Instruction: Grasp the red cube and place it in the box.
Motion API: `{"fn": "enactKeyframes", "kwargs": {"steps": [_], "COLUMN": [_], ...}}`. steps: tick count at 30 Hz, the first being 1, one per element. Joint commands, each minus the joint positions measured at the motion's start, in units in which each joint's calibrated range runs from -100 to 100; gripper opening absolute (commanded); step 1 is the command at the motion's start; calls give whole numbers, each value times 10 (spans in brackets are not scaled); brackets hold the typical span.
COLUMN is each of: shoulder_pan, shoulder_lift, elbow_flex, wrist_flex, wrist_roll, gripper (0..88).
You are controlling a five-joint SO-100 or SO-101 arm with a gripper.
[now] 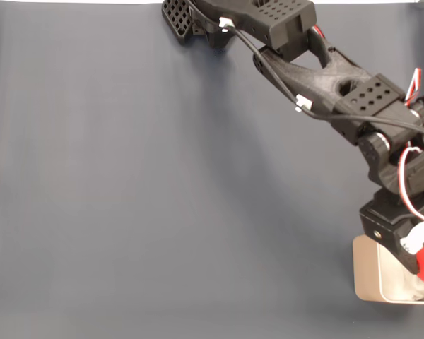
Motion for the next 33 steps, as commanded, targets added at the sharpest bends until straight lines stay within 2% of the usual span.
{"fn": "enactKeyframes", "kwargs": {"steps": [1, 10, 15, 26, 33], "shoulder_pan": [-1, 1, 1, 4, 5], "shoulder_lift": [-11, -13, -20, -34, -39], "elbow_flex": [-31, -31, -26, -27, -29], "wrist_flex": [-20, -21, -18, 2, 3], "wrist_roll": [0, -2, -9, -7, -1], "gripper": [9, 26, 145, 312, 352]}}
